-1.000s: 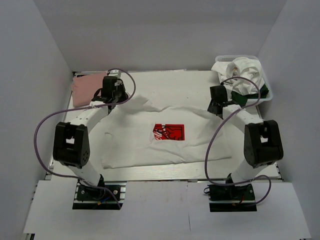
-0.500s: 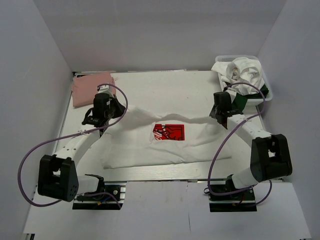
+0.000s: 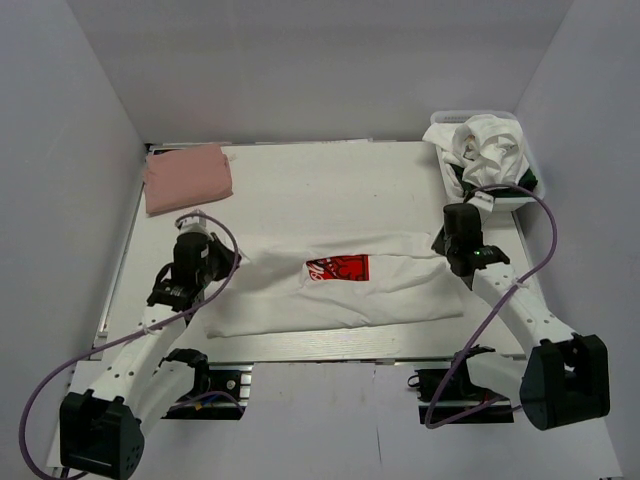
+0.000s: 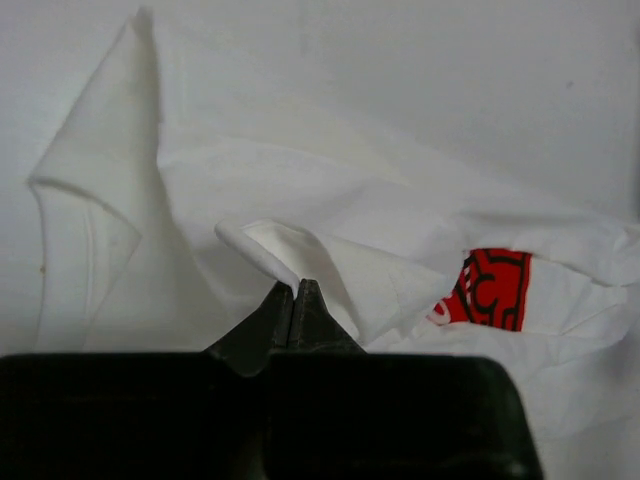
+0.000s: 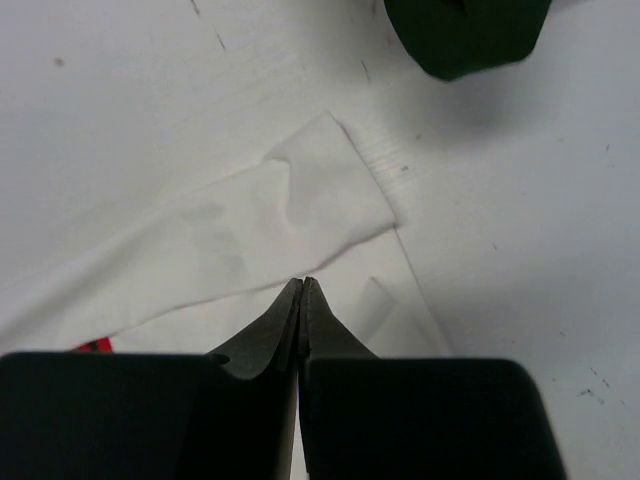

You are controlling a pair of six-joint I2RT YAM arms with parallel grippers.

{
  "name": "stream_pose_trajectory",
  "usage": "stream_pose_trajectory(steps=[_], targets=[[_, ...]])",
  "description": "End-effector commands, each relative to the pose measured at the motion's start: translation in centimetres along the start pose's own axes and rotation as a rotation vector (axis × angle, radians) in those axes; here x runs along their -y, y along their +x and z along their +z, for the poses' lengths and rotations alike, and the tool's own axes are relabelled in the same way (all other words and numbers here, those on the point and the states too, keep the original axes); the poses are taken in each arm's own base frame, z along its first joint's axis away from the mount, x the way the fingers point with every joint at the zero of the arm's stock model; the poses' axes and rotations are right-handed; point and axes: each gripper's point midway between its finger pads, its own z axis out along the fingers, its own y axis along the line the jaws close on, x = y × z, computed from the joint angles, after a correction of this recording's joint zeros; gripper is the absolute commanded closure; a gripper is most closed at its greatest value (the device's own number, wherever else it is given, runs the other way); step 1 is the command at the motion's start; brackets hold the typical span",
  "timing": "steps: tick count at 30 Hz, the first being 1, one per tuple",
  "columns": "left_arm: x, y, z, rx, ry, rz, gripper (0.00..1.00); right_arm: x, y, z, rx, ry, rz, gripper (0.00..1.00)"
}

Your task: Fold and stack the t-shirts

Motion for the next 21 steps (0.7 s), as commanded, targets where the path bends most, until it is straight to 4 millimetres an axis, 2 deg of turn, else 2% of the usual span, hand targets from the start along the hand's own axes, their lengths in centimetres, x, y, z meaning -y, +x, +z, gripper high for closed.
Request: stream_pose_trajectory(steps=[1, 2, 3, 5, 7, 8, 9, 10, 12, 13, 16, 18, 21], targets=[[-2.7, 4.1, -0.6, -0.119, -0.101, -0.075, 1.0, 1.8, 3.5, 0.4, -0.098, 0.065, -0.032, 1.0], [-3.6, 4.3, -0.7, -0.12, -0.149, -0.084, 0.93, 1.9, 3.8, 0.5, -0.108, 0.071, -0.018, 1.0], [-5.1, 5.6, -1.4, -0.166, -0.225, -0.097, 0.52, 2.0, 4.3, 0.7, -0.123, 0.078, -0.018, 1.0], [-5.8, 5.8, -1.9, -0.187, -0.282, -0.103, 0.36, 1.9, 4.5, 1.0, -0.133, 0.076, -0.011, 1.0], [-6.1, 6.3, -2.2, -0.211, -0.306, -0.124, 0.15, 1.4, 3.9, 1.2, -0.124, 0.075, 0.013, 0.86], [-6.0, 6.7, -2.3, -0.231, -0.304, -0.135, 0.14, 1.3, 3.9, 1.3, -0.131, 0.079, 0.015, 0.78], [-5.5, 6.5, -2.3, -0.236, -0.284, -0.139, 0.12, 1.2, 3.9, 1.4, -0.136, 0.08, 0.024, 0.74], [-5.2, 6.4, -2.2, -0.235, -0.269, -0.141, 0.0, 0.8, 3.6, 1.5, -0.135, 0.072, 0.032, 0.66], [-4.8, 6.0, -2.2, -0.225, -0.261, -0.142, 0.0, 0.7, 3.5, 1.7, -0.138, 0.076, 0.035, 0.56], [-3.7, 4.9, -2.1, -0.203, -0.224, -0.146, 0.0, 0.6, 3.4, 1.8, -0.143, 0.073, 0.035, 0.52], [-2.2, 4.3, -1.1, -0.233, -0.171, -0.127, 0.0, 0.7, 3.8, 2.3, -0.161, 0.085, 0.031, 0.4], [-2.1, 4.2, -0.5, -0.246, -0.179, -0.115, 0.0, 0.9, 3.9, 2.5, -0.167, 0.1, 0.028, 0.36], [-2.8, 5.2, 0.6, -0.311, -0.232, -0.114, 0.0, 1.8, 4.3, 2.8, -0.17, 0.139, 0.028, 0.32]])
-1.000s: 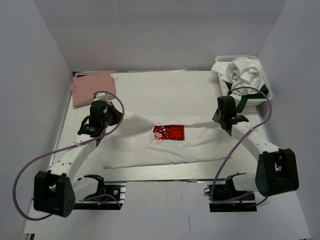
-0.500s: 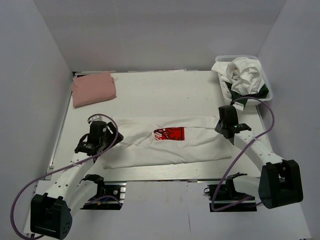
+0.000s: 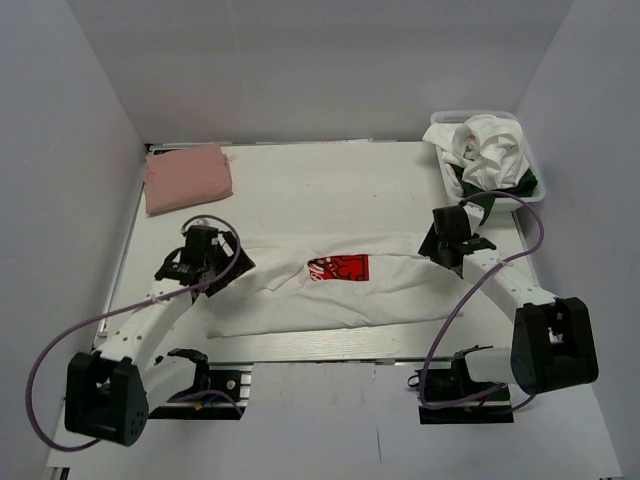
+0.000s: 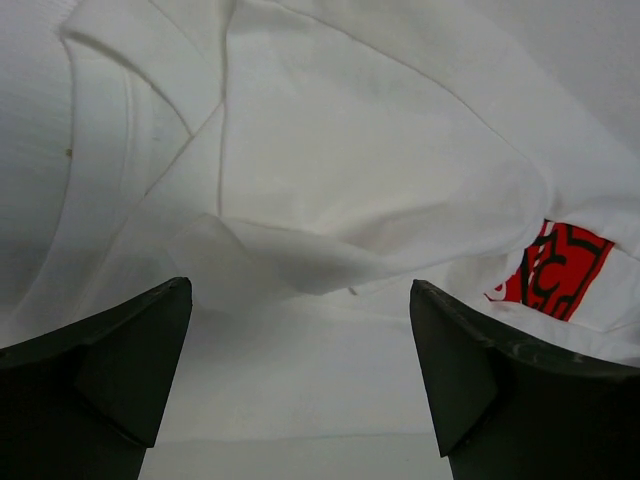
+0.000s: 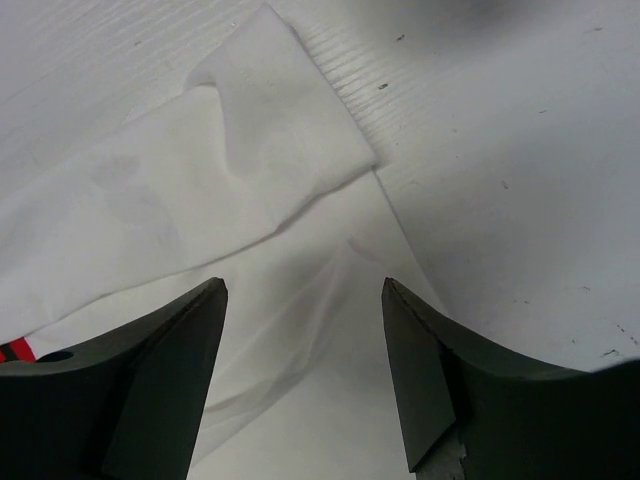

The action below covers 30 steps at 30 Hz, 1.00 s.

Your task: Fold and stack the t-shirts

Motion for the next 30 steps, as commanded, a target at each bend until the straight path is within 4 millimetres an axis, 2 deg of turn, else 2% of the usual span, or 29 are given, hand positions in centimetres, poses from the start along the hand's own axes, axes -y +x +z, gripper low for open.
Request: stream_pose_trajectory(steps=[1, 5, 7, 8, 9, 10, 11, 13, 14, 16, 18, 21, 25, 27, 30], targets=[[0.4, 0.2, 0.9, -0.054, -0.016, 0.016, 0.0, 0.4, -1.3, 0.2, 0.03, 0.039, 0.036, 0.3], [-0.6, 1.0, 1.4, -0.089, -0.067, 0.008, 0.15, 1.2, -1.1, 1.1, 0.02, 0.068, 0.069, 0.27], [-1.5, 1.6, 1.5, -0.092, -0.091, -0.005, 0.19, 1.2, -1.1, 1.6, 0.025, 0.067, 0.085, 0.27], [-1.2, 1.4, 1.8, -0.077, -0.078, -0.016, 0.27, 1.4, -1.1, 2.1, 0.022, 0.072, 0.1, 0.27], [-0.8, 1.3, 1.9, -0.075, -0.06, -0.017, 0.33, 0.5, -1.4, 2.4, 0.024, 0.031, 0.112, 0.28], [-0.5, 1.2, 1.9, -0.072, -0.043, -0.018, 0.37, 0.6, -1.2, 2.8, 0.012, 0.038, 0.118, 0.3], [-0.6, 1.6, 2.2, -0.088, -0.044, -0.018, 0.46, 0.6, -1.1, 3.3, 0.002, 0.04, 0.119, 0.32], [-0.5, 1.7, 2.6, -0.095, -0.039, -0.018, 0.53, 0.5, -0.9, 3.9, -0.019, 0.042, 0.122, 0.36], [-0.6, 1.9, 3.0, -0.103, -0.046, -0.018, 0.57, 0.4, -1.2, 4.0, -0.018, 0.04, 0.127, 0.41], [-0.8, 2.3, 3.5, -0.119, -0.045, -0.01, 0.76, 0.2, -1.1, 4.5, -0.02, 0.03, 0.135, 0.64], [-0.6, 2.7, 3.7, -0.142, -0.034, -0.011, 1.0, 0.1, -1.9, 4.5, 0.009, 0.025, 0.145, 0.89], [0.6, 1.8, 3.6, -0.112, 0.013, 0.0, 1.0, -0.1, -3.2, 4.0, 0.048, 0.021, 0.14, 1.0], [2.2, -0.6, 1.8, -0.006, 0.085, 0.022, 1.0, -0.1, -4.5, 3.4, 0.078, 0.029, 0.122, 1.0], [3.6, -2.5, 0.0, 0.067, 0.136, 0.022, 1.0, -0.2, -4.8, 3.2, 0.078, 0.026, 0.121, 1.0], [3.6, -3.3, -1.8, 0.111, 0.132, 0.019, 1.0, 0.5, -4.7, 3.2, 0.072, 0.059, 0.107, 1.0]])
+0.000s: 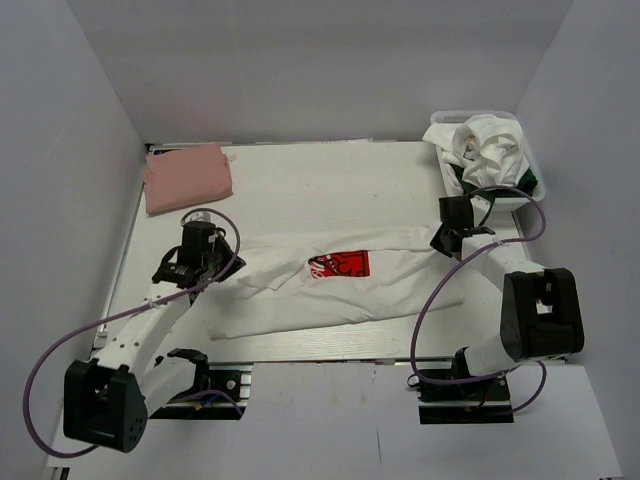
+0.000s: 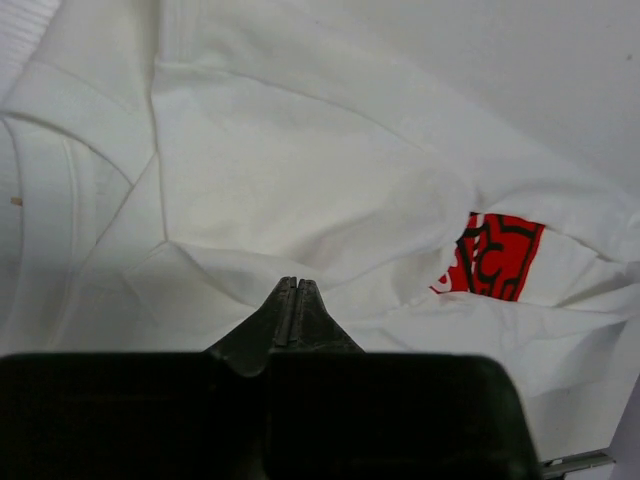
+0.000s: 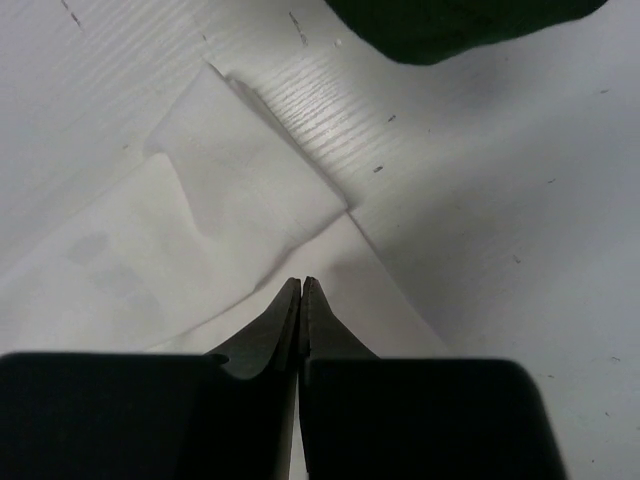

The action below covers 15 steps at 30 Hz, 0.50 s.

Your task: Fold and stack the t-shirts

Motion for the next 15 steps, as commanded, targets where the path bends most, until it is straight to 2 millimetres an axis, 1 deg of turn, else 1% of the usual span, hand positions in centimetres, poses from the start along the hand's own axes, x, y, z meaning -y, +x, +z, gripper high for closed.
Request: stream_pose_trajectory(steps=[1, 2, 3, 4, 5, 6, 7, 8, 9, 10, 11, 12, 13, 14, 15], targets=[[1.1, -2.1, -2.2, 0.088, 0.025, 0.015, 1.0, 0.2, -2.6, -0.7, 0.073, 0.03, 0.019, 1.0], [0.9, -2.2, -2.4, 0.094, 0.018, 0.015, 1.0, 0.6, -2.5, -0.6, 0.069, 0.052, 0.017, 1.0], [0.5, -1.8, -2.2, 0.084, 0.009, 0.015, 1.0, 1.8, -2.3, -0.5, 0.063, 0.119, 0.009, 0.97], [0.0, -1.2, -2.0, 0.074, 0.0, 0.006, 1.0, 2.2, -2.3, -0.5, 0.061, 0.142, 0.029, 0.91], [0.0, -0.8, -1.9, 0.065, 0.012, 0.006, 1.0, 3.1, -1.6, -0.2, 0.039, 0.195, 0.017, 0.83], [0.1, -0.5, -1.7, 0.054, 0.021, 0.006, 1.0, 3.7, -1.5, -0.2, 0.035, 0.231, 0.023, 0.74], [-0.1, -0.1, -1.4, 0.041, 0.022, 0.006, 1.0, 3.8, -1.6, -0.1, 0.033, 0.243, 0.03, 0.66], [-0.5, 0.5, -1.0, 0.016, 0.011, 0.006, 1.0, 3.9, -1.5, 0.0, 0.021, 0.256, 0.021, 0.49], [-0.6, 0.7, -0.8, 0.009, 0.005, 0.005, 1.0, 3.8, -1.5, -0.1, 0.012, 0.256, 0.019, 0.42], [-0.9, 0.6, -0.6, 0.012, -0.012, 0.005, 1.0, 2.7, -1.7, -0.4, 0.003, 0.209, 0.014, 0.38], [-1.2, 0.6, -0.7, 0.002, -0.037, -0.004, 0.88, 1.8, -2.4, -1.3, 0.016, 0.16, -0.017, 0.27], [-1.5, 0.1, -0.5, 0.016, -0.072, -0.004, 0.82, -0.6, -2.0, -1.8, -0.026, 0.028, -0.027, 0.14], [-1.7, -0.1, -0.5, 0.018, -0.09, -0.004, 0.79, -2.1, -2.8, -3.1, 0.005, -0.057, -0.032, 0.09], [-1.7, -0.2, -0.5, 0.018, -0.103, -0.013, 0.78, -3.6, -3.2, -4.6, 0.031, -0.145, -0.097, 0.09], [-1.8, -1.0, -0.6, 0.038, -0.109, -0.022, 0.76, -4.9, -3.2, -5.6, 0.041, -0.217, -0.122, 0.09]])
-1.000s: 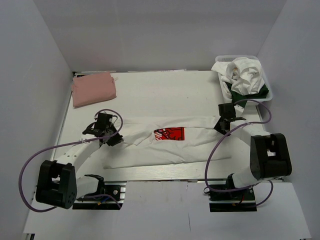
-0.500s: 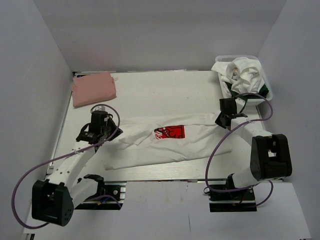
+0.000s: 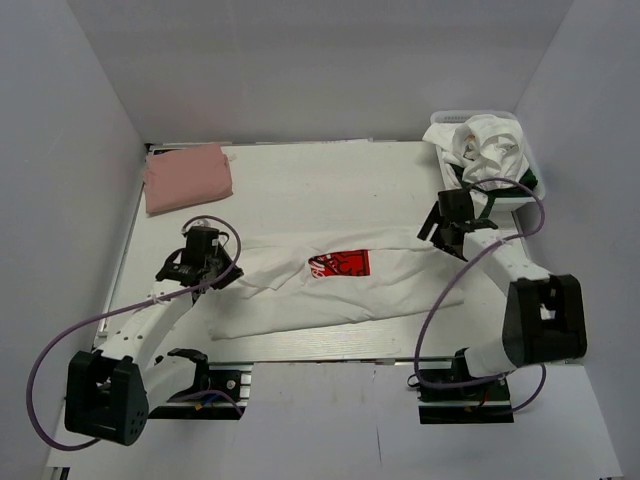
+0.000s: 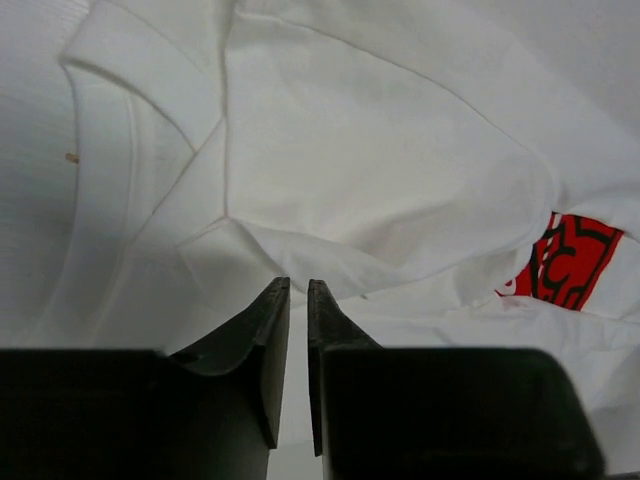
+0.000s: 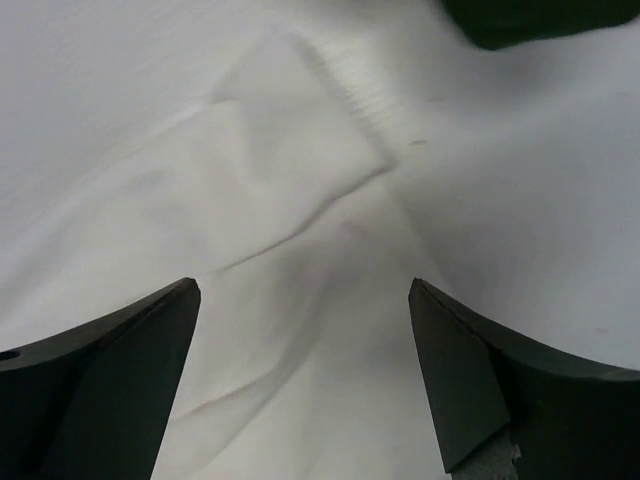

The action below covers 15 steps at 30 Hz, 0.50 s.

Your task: Fold and stack the t-shirts

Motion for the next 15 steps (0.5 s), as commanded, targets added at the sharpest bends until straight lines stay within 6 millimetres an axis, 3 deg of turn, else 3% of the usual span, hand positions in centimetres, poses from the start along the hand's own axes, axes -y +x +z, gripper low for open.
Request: stream_pose_trajectory(steps=[1, 2, 3, 5, 6, 8, 9, 12, 13, 15], targets=[[-0.1, -1.8, -0.3, 0.049, -0.044, -0.015, 0.74, -8.5, -2.0, -7.0, 0.07, -0.467, -0.129, 0.09], [-0.6, -2.0, 0.0, 0.051, -0.065, -0.021, 0.69, -10.9, -0.2, -9.2, 0.061, -0.571, -0.217, 0.09], [-0.6, -2.0, 0.0, 0.051, -0.065, -0.021, 0.66, -12.0, 0.4, -10.2, 0.038, -0.656, -0.265, 0.09], [-0.9, -1.6, 0.4, 0.033, -0.082, -0.02, 0.64, -15.3, 4.0, -13.5, -0.013, -0.797, -0.406, 0.09], [-1.1, -1.1, 0.6, 0.017, -0.082, -0.02, 0.62, -16.4, 5.7, -13.7, -0.037, -0.848, -0.519, 0.09], [-1.2, -0.7, 1.0, 0.008, -0.078, -0.02, 0.62, -19.0, 9.6, -16.3, -0.048, -0.974, -0.673, 0.09], [-1.2, -0.4, 1.3, -0.003, -0.07, -0.02, 0.61, -19.5, 12.0, -15.5, -0.046, -0.989, -0.829, 0.09], [-0.9, 0.6, 2.0, -0.042, -0.037, -0.021, 0.61, -20.6, 14.4, -14.5, 0.063, -1.013, -1.108, 0.09], [-0.6, 0.6, 2.4, -0.047, -0.028, -0.022, 0.61, -20.8, 15.3, -13.2, 0.055, -0.996, -1.159, 0.09], [-0.7, 0.9, 2.8, -0.065, -0.029, -0.022, 0.61, -22.0, 15.1, -13.8, 0.115, -1.035, -1.253, 0.09]])
